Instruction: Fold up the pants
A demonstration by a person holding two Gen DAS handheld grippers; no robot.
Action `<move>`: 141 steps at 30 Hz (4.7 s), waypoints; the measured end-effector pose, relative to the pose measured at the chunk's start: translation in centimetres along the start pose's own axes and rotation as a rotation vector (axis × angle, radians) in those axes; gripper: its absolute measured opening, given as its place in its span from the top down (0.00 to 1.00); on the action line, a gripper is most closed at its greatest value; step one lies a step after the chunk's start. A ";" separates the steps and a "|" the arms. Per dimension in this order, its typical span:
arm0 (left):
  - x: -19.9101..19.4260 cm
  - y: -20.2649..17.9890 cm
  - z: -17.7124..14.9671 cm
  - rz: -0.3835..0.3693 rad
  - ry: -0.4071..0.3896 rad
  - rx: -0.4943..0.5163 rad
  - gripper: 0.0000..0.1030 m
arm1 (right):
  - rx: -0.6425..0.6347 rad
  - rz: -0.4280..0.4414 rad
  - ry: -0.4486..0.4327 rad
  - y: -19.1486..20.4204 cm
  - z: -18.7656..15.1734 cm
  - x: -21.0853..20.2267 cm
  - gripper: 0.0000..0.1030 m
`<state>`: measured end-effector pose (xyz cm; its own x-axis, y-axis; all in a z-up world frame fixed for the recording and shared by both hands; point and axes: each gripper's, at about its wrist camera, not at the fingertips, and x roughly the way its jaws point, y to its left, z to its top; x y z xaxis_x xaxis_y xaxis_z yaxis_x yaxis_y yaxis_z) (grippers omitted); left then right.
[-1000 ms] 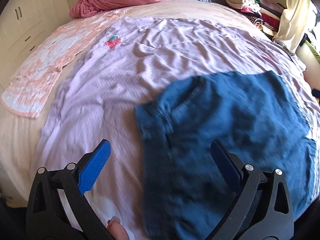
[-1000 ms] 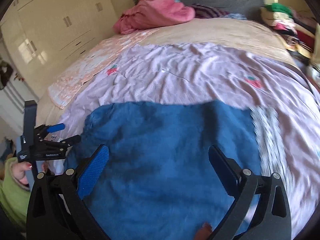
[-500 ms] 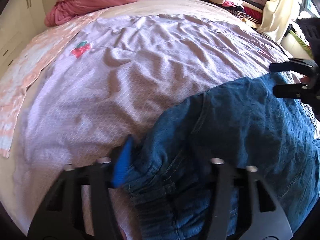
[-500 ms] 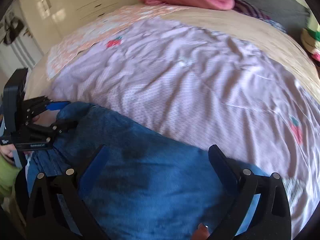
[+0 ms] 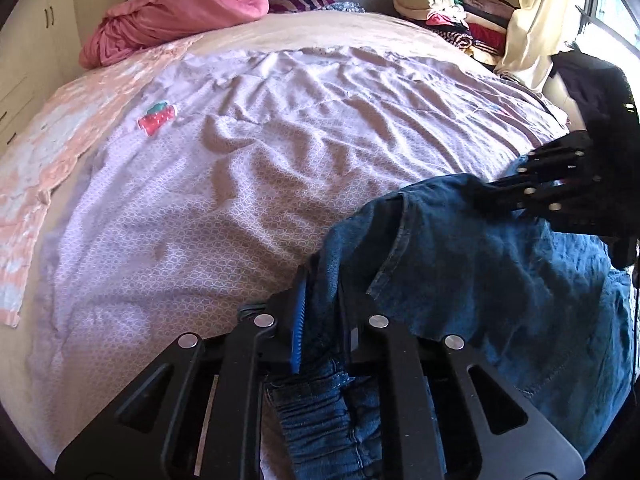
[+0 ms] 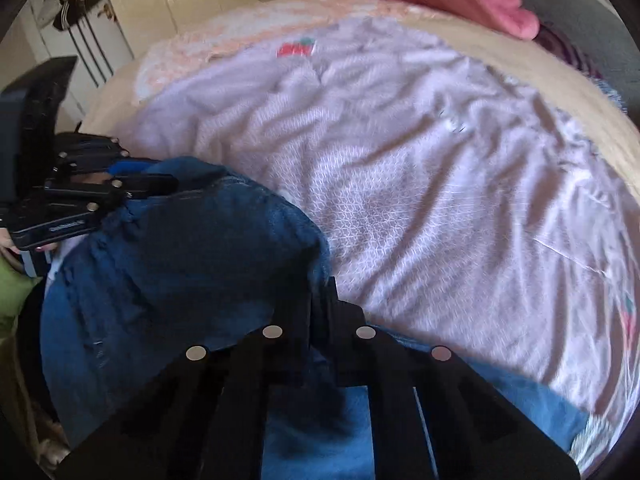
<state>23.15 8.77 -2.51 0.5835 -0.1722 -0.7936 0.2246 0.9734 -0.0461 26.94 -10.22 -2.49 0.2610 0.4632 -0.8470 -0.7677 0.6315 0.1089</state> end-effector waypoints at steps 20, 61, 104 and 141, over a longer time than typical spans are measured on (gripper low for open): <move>-11.8 -5.0 -6.8 -0.007 -0.151 0.054 0.94 | 0.052 -0.064 -0.217 13.4 -10.9 -13.9 0.96; -10.1 -9.0 -15.7 -0.016 0.063 0.047 0.68 | 0.166 -0.025 -0.180 20.6 -17.6 -10.9 0.49; -9.3 -20.1 -8.9 -0.157 0.054 0.161 0.34 | 0.446 -0.292 -0.118 1.7 -13.5 -11.9 0.19; -6.2 -23.5 -9.9 -0.281 0.091 0.191 0.78 | 0.366 -0.419 -0.172 3.4 -12.2 -12.2 0.90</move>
<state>6.54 -11.58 -2.49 0.4086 -0.4065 -0.8172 0.5133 0.8427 -0.1626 13.98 -21.27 1.88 0.6135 0.2028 -0.7632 -0.3345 0.9422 -0.0186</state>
